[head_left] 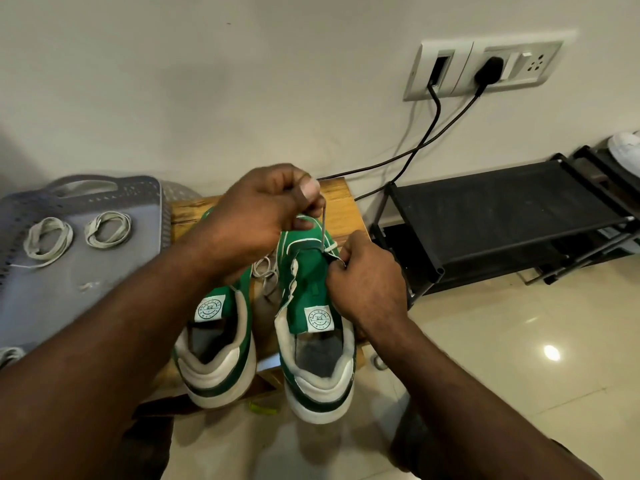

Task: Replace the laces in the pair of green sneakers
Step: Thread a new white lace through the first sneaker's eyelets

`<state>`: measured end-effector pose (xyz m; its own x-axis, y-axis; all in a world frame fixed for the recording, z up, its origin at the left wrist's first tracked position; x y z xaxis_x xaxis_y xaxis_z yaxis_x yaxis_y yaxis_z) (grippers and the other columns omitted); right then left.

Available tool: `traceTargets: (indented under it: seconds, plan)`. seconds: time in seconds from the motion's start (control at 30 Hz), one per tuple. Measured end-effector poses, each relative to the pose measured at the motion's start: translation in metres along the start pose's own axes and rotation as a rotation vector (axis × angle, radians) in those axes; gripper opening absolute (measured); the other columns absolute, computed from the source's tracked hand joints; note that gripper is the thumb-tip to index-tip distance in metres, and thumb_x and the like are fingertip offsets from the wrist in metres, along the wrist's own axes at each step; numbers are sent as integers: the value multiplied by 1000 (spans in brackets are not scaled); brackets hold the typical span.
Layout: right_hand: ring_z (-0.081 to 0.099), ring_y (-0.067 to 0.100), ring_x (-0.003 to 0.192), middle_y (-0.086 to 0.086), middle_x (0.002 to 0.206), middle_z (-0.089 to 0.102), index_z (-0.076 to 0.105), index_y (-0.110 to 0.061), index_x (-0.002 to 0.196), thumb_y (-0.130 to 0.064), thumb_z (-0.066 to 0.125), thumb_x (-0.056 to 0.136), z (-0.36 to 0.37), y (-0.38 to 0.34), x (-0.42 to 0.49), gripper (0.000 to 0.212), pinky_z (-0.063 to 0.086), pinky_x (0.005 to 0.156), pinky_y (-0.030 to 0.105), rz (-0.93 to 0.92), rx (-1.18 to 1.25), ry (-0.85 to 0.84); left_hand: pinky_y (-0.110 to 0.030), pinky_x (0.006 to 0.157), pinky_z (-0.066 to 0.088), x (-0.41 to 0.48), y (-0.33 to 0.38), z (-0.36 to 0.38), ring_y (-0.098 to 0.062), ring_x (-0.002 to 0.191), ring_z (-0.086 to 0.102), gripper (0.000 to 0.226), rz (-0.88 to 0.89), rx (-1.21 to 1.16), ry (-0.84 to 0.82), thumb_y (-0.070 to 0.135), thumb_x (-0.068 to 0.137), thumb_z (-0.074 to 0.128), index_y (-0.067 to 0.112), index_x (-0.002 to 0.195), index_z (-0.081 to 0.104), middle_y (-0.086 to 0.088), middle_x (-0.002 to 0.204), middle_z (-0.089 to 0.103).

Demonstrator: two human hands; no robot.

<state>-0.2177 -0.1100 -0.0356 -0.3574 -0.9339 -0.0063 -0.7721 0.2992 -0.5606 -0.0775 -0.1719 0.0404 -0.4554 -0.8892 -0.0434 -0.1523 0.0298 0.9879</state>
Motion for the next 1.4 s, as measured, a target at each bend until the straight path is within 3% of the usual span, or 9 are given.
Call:
traceTargets:
  seconds: [0.13,0.33,0.43,0.5,0.63,0.9,1.03,1.23,1.4]
  plan:
    - [59,16,75,-4,82,61,55,-22,99,-26,59,92,1,2,2,8,46,59,31,8,28,1,-53,104,55,1,4,-11,-26,102,66,15,87,-431,49,20,103,57,11,94,64,-7,94,67]
    - [60,14,75,-8,82,62,57,-26,100,-29,59,93,1,4,-1,8,45,59,29,32,58,4,-58,111,46,7,-5,-6,-25,107,70,10,17,-352,84,19,105,54,17,98,59,-2,107,69]
    - [56,10,71,-10,78,60,58,-28,94,-28,60,92,-2,6,-2,3,39,57,27,49,66,40,-45,91,60,4,-5,16,-19,67,66,13,-114,-612,-123,18,105,51,15,94,56,-4,90,67]
    - [56,9,72,-11,78,60,59,-28,93,-29,60,92,-3,6,-2,2,40,58,27,53,68,53,-32,59,52,4,-20,13,-12,53,43,16,-191,-307,-36,19,105,56,15,90,57,0,75,57]
    - [60,10,75,-12,80,63,59,-32,92,-30,63,92,-2,6,-3,4,49,62,28,64,87,55,-33,62,40,8,-37,0,-18,70,56,22,-161,868,102,41,95,72,25,102,57,4,76,59]
    - [63,4,74,-14,79,66,62,-33,91,-19,67,91,-1,4,-6,14,56,65,30,64,238,91,-41,81,53,11,-61,13,-35,105,65,33,-223,1304,24,40,96,68,18,120,65,-13,115,65]
    - [61,4,74,-13,82,65,63,-30,97,-16,64,91,-7,4,-8,16,53,63,29,35,220,129,-33,73,44,18,-57,21,-26,94,62,18,-209,1039,-72,38,99,66,20,99,64,-8,106,67]
    - [60,4,73,-14,83,64,59,-32,98,-20,64,90,-10,14,-5,15,52,60,30,69,212,104,-27,56,38,9,-18,14,-9,56,45,14,-153,57,-110,23,97,69,11,88,70,-7,83,68]
    - [61,3,74,-15,81,65,60,-32,95,-23,63,93,-5,20,-1,9,49,60,28,111,243,76,-20,53,39,5,10,-1,-8,60,41,11,33,-386,-124,20,100,61,15,90,65,-5,95,67]
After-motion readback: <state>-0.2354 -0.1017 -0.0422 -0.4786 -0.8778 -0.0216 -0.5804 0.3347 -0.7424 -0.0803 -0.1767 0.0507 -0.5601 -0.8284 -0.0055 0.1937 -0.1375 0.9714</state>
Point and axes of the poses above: each hand's wrist, its own x-axis towards the middle knuckle, its own z-axis out of the palm, y = z × x, the point moved 9 cm from there along x, towards the middle knuckle
